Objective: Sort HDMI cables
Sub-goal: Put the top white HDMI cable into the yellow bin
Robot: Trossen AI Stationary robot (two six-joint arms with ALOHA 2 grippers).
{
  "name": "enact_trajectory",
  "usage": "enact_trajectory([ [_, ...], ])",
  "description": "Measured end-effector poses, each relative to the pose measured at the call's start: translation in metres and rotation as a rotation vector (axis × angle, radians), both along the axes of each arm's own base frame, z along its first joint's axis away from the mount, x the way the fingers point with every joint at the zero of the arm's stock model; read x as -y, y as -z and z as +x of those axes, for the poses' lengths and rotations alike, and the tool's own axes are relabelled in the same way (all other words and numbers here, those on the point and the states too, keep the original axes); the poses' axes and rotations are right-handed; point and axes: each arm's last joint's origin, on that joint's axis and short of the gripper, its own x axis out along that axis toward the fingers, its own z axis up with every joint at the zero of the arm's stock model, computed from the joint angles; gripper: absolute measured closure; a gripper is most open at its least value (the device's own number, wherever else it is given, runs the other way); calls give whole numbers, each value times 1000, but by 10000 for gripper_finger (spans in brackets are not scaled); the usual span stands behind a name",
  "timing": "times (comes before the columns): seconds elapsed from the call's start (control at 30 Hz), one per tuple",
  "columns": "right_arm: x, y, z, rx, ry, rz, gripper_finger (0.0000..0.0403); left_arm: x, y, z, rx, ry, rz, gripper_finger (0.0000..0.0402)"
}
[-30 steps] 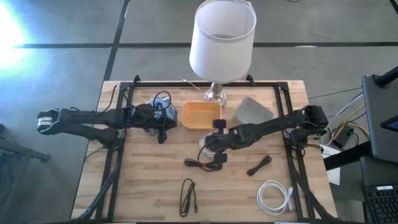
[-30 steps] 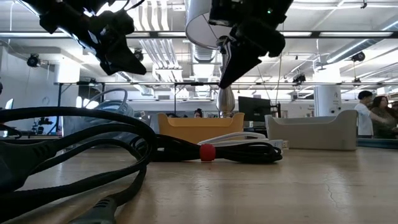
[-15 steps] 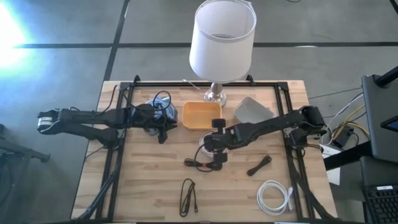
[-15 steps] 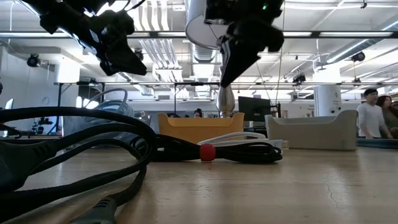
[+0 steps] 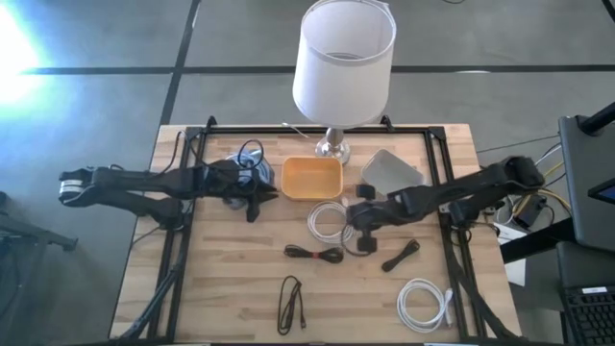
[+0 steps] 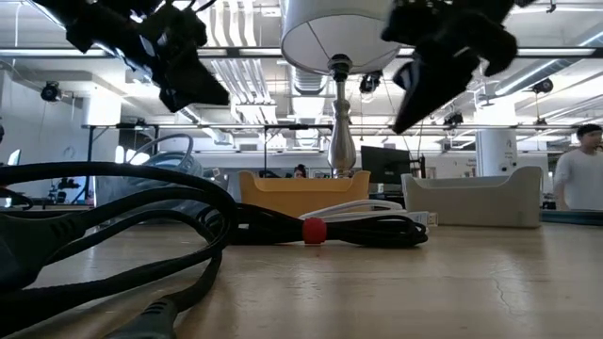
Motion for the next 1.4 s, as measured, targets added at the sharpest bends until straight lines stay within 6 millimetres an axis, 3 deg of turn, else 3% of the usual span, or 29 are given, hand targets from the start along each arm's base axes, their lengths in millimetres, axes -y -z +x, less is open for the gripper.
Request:
enact_trajectory([
  [0.17,4,5,-24,80,33,58,394,6,3,23,88,132,33,309],
  [0.4,5,24,-43,169,-3,174,394,16,34,60,48,205,37,309],
  [0.9,6,32,-46,216,-6,182,394,31,77,135,-104,359,75,309],
  [1.2,6,32,-46,218,-1,177,394,33,113,151,-216,393,33,309],
  [1.4,5,29,-44,257,-4,184,394,32,124,153,-235,368,57,309],
])
